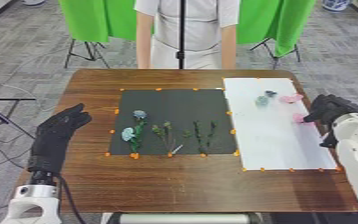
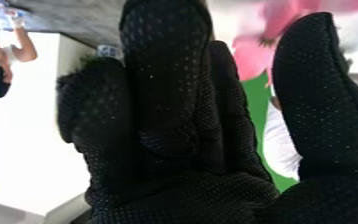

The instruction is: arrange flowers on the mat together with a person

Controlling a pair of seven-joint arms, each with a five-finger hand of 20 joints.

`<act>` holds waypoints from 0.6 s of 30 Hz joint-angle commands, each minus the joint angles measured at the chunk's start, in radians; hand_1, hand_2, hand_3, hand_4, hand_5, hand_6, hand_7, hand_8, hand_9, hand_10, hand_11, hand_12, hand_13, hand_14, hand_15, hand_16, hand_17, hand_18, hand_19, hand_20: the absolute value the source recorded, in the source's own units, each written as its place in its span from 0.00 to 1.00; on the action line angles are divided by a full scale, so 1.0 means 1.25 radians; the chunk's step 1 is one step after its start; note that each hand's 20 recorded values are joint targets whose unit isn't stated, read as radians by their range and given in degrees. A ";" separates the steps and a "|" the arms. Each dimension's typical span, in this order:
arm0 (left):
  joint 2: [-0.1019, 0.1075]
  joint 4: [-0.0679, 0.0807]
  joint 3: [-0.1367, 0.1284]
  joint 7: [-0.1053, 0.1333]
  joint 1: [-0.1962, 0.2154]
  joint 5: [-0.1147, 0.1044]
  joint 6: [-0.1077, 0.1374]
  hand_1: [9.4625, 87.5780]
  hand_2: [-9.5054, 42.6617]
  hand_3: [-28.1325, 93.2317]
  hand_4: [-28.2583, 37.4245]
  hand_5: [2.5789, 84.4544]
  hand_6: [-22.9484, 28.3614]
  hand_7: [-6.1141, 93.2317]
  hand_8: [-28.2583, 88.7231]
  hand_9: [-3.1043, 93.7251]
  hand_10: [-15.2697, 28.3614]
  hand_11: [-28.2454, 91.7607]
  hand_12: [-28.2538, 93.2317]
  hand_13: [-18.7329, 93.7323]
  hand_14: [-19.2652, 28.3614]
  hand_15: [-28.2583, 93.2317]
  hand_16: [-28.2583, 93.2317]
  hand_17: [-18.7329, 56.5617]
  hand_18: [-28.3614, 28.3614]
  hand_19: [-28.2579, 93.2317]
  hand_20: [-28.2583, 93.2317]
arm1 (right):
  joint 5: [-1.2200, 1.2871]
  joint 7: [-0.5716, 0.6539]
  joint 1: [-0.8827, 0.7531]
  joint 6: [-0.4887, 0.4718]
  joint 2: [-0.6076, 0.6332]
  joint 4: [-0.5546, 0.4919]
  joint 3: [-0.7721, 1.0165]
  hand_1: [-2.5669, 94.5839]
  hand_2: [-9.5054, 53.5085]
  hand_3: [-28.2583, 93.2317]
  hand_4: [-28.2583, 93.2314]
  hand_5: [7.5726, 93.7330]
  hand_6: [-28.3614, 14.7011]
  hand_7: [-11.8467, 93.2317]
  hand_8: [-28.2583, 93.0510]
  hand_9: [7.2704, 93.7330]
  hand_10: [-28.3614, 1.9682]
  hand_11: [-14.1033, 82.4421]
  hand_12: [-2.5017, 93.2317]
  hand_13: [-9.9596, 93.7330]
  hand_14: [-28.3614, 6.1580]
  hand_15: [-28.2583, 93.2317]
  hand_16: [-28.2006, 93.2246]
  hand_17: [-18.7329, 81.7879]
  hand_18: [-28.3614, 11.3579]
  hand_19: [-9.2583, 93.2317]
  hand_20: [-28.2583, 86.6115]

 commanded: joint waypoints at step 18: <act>-0.001 0.000 -0.003 -0.001 0.014 -0.012 0.011 0.27 0.18 0.77 0.20 0.59 0.48 0.22 0.18 0.53 0.64 0.40 0.35 0.50 0.77 0.39 0.27 0.34 0.73 0.31 0.42 | -0.012 -0.027 -0.089 0.140 -0.015 0.014 -0.043 0.72 0.00 0.64 0.05 0.89 0.69 0.28 0.27 1.00 0.63 0.43 0.24 1.00 0.78 0.69 0.34 0.96 0.54 0.92 0.45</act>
